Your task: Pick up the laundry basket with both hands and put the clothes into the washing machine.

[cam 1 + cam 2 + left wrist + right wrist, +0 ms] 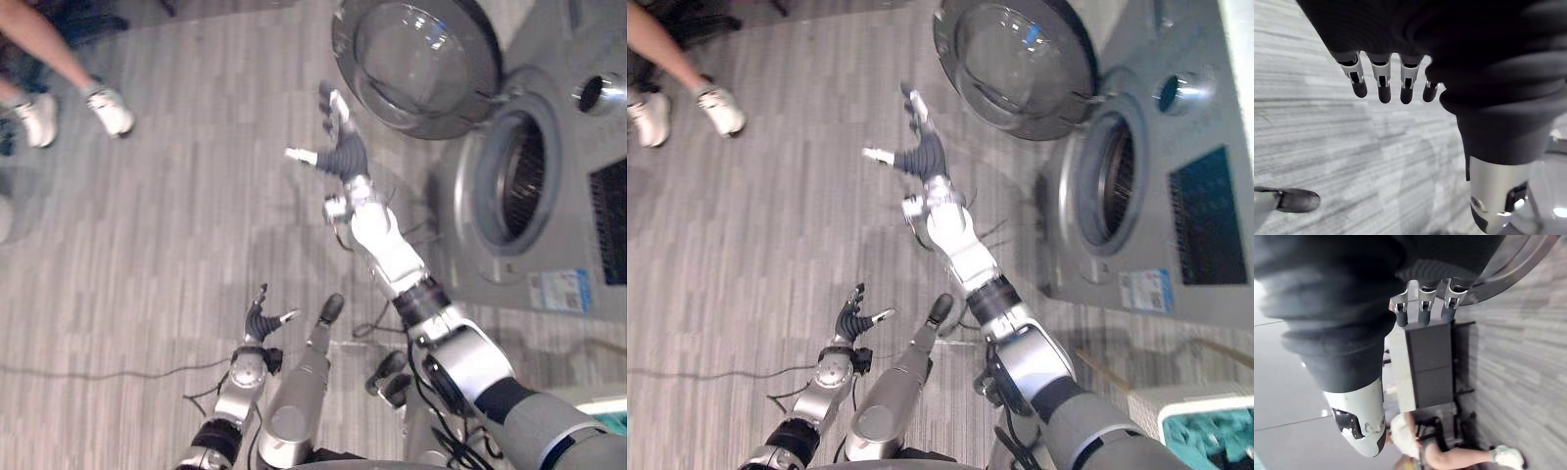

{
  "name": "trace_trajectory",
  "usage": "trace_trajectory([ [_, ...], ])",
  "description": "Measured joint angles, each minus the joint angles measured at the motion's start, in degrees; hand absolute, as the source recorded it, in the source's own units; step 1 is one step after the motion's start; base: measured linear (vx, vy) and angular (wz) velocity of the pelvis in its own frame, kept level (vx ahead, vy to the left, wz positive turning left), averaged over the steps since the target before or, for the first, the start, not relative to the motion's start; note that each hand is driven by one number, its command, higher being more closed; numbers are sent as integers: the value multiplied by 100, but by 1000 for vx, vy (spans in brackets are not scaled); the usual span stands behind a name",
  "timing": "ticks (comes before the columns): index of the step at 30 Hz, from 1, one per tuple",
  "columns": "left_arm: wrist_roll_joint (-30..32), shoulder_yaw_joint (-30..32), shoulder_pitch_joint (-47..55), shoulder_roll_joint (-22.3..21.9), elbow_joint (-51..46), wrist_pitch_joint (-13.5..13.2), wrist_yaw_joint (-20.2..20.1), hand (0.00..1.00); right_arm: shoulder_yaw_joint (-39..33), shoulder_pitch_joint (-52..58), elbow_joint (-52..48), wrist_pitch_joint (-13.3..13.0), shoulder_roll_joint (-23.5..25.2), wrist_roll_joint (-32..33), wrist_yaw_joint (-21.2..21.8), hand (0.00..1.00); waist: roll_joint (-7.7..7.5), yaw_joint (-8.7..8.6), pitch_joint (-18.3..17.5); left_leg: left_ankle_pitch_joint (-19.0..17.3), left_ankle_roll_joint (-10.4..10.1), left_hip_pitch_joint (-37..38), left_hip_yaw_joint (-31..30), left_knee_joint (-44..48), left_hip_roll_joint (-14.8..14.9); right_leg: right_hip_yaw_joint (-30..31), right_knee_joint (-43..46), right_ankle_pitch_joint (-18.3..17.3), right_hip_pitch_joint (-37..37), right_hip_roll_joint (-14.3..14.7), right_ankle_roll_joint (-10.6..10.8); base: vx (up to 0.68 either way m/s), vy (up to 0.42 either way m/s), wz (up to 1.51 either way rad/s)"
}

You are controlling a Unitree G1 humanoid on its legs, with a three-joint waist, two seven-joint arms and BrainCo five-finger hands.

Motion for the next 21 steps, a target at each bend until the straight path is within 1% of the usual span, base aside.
trace_trajectory([
  [1, 0, -50, -104, 23, -35, 0, 1, 0, 29, 223, -90, -1, -74, -45, 22, 0, -46, -68, -11, -1, 1, 6, 98, -7, 18, 105, -29, 39, -42, 27, 11, -39, 5, -82],
  [2, 8, -118, -309, 61, -80, 1, 3, 0, 59, 638, -267, -2, -231, -113, 136, 0, -81, -152, -6, -5, 5, 36, 273, -24, 59, 254, -94, 128, -79, 79, 0, -32, 2, -83],
  [3, 28, -120, -497, 95, -123, 1, 7, 0, 63, 1008, -382, -2, -373, -187, 263, 0, -131, -280, -5, -35, 51, 62, 479, -25, 110, 452, -164, 224, -132, 147, 15, -29, 1, -85],
  [4, 54, -119, -587, 126, -130, 3, 9, 0, 63, 1181, -440, -2, -440, -230, 318, 0, -160, -279, 2, -50, 71, 81, 587, -22, 130, 547, -173, 259, -160, 169, 6, -30, -2, -87],
  [5, 104, -117, -749, 203, -135, 24, 10, 0, 30, 1517, -512, -2, -581, -338, 439, 0, -204, -367, 14, -67, 94, 133, 763, -24, 150, 716, -181, 296, -196, 203, 3, -29, -11, -71],
  [6, 174, -113, -874, 264, -139, 30, 14, 0, -43, 1734, -515, -1, -642, -408, 516, 0, -257, -463, 0, -83, 113, 155, 880, -22, 168, 819, -209, 321, -243, 225, 12, -26, -19, -66],
  [8, 228, -101, -1130, 364, -92, 65, 26, 0, -282, 2216, -615, -2, -793, -558, 661, 0, -298, -631, 12, -115, 156, 172, 1068, -18, 203, 983, -256, 374, -301, 282, 36, -19, -26, -52],
  [9, 233, -92, -1268, 403, -32, 89, 47, 0, -421, 2375, -630, -2, -850, -584, 713, 0, -326, -643, 17, -126, 171, 176, 1173, -17, 217, 1072, -256, 406, -354, 305, 28, -11, -21, -48],
  [10, 236, -72, -1412, 453, 75, 106, 104, 0, -541, 2481, -629, 0, -902, -609, 737, 0, -336, -714, 22, -128, 174, 173, 1225, -18, 228, 1122, -275, 439, -371, 324, 18, -11, -17, -41],
  [11, 237, -47, -1633, 598, 265, 117, 145, 0, -624, 2558, -633, -1, -955, -644, 749, 0, -389, -810, 44, -134, 182, 175, 1291, -10, 234, 1181, -289, 455, -409, 334, 21, -13, -15, -31],
  [13, 256, 73, -2091, 883, 705, 148, 238, 0, -817, 2613, -638, -9, -1025, -655, 765, 0, -479, -924, 78, -143, 188, 116, 1388, 19, 264, 1232, -325, 515, -482, 370, 32, -26, -18, -29],
  [14, 259, 192, -2389, 1033, 988, 182, 264, 0, -896, 2613, -663, -10, -1036, -655, 796, 0, -536, -922, 106, -143, 188, 92, 1462, 26, 287, 1286, -343, 568, -535, 402, 43, -36, -19, -35],
  [15, 274, 286, -2751, 1309, 1316, 230, 321, 0, -1020, 2606, -701, -34, -1048, -651, 845, 0, -610, -947, 143, -143, 190, 31, 1519, 50, 298, 1344, -359, 621, -608, 427, 20, -42, -14, -31],
  [16, 298, 392, -3070, 1571, 1586, 256, 387, 0, -1106, 2591, -706, -106, -1055, -641, 857, 0, -656, -1029, 163, -145, 195, -69, 1528, 84, 299, 1352, -357, 645, -696, 427, 30, -43, -11, -16],
  [17, 306, 399, -3198, 1730, 1692, 283, 415, 0, -1108, 2570, -708, -139, -1055, -637, 853, 0, -669, -1071, 167, -144, 195, -121, 1526, 97, 299, 1351, -359, 660, -744, 427, 33, -36, -1, -7],
  [18, 366, 409, -3443, 2024, 1903, 348, 477, 0, -1163, 2517, -720, -189, -1049, -629, 852, 0, -729, -1119, 198, -145, 196, -203, 1553, 132, 299, 1380, -370, 697, -826, 429, 58, -34, 11, -11],
  [19, 444, 497, -3644, 2250, 2097, 397, 482, 0, -1182, 2468, -765, -231, -1048, -628, 853, 0, -751, -1160, 209, -164, 224, -320, 1572, 197, 301, 1399, -408, 740, -905, 433, 56, -25, 16, -13],
  [20, 456, 563, -3717, 2337, 2166, 429, 482, 0, -1190, 2449, -804, -237, -1045, -624, 853, 0, -757, -1184, 212, -168, 230, -374, 1578, 215, 304, 1409, -448, 778, -936, 440, 52, -17, 18, -15],
  [21, 460, 626, -3841, 2525, 2295, 487, 486, 0, -1195, 2416, -913, -250, -1036, -610, 853, 0, -785, -1213, 227, -184, 256, -451, 1610, 250, 312, 1444, -527, 840, -975, 456, 66, 2, 22, -14],
])
